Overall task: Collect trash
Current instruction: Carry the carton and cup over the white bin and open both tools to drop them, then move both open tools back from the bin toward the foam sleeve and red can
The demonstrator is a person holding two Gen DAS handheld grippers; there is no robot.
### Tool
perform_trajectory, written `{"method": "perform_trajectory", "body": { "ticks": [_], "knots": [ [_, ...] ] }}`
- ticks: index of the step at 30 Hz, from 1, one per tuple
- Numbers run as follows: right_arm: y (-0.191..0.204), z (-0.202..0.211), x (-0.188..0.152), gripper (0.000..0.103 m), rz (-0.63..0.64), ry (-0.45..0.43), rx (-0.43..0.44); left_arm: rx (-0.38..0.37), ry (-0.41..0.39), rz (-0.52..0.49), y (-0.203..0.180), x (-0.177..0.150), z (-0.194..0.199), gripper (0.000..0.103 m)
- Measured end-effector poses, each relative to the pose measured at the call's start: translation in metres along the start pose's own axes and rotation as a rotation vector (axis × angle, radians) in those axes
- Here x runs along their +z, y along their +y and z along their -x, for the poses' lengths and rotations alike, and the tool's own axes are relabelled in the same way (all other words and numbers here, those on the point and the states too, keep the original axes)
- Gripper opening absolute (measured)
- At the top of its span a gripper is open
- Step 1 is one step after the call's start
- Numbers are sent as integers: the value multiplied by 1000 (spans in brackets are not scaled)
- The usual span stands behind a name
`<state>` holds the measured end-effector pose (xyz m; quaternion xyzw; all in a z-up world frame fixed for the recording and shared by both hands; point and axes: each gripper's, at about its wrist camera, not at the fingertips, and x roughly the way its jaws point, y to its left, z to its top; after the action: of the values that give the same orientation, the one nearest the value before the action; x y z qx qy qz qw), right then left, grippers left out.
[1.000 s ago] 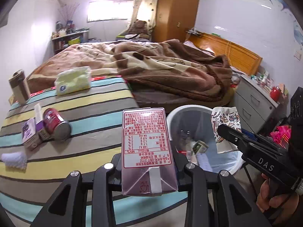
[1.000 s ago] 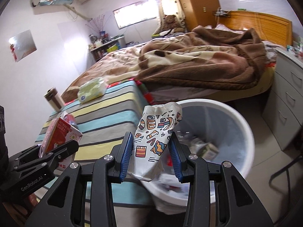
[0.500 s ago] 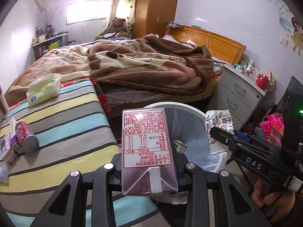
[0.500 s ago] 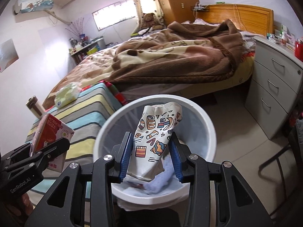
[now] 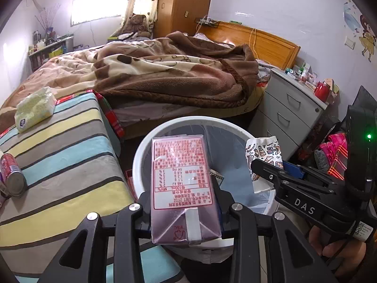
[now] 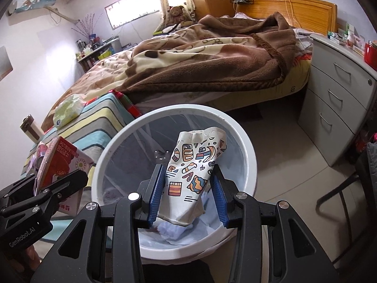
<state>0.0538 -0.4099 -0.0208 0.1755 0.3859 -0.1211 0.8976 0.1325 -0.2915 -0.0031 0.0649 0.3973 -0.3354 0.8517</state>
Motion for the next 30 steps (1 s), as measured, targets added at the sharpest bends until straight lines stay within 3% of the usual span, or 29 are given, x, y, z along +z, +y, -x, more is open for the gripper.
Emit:
{"method": "perform_trajectory", "body": {
  "ticks": [2,5,8,17,30],
  "knots": [
    [-1,0,0,42,-2,2,5,-12,-2,2,1,0,0,38],
    [-1,-1,0,45,-1,5,-5,-16,-13,-5,-1,0,1,56],
    [-1,-1,0,60,-6,3,-1,-22,-14,-1,-1,-1,3,56],
    [5,5,1,64,-25,-22,12,-13,-43,33,13,-2,20,60],
    [40,6,0,65,3,-66,84,57,-106,89,55,-12,56,61]
  ]
}}
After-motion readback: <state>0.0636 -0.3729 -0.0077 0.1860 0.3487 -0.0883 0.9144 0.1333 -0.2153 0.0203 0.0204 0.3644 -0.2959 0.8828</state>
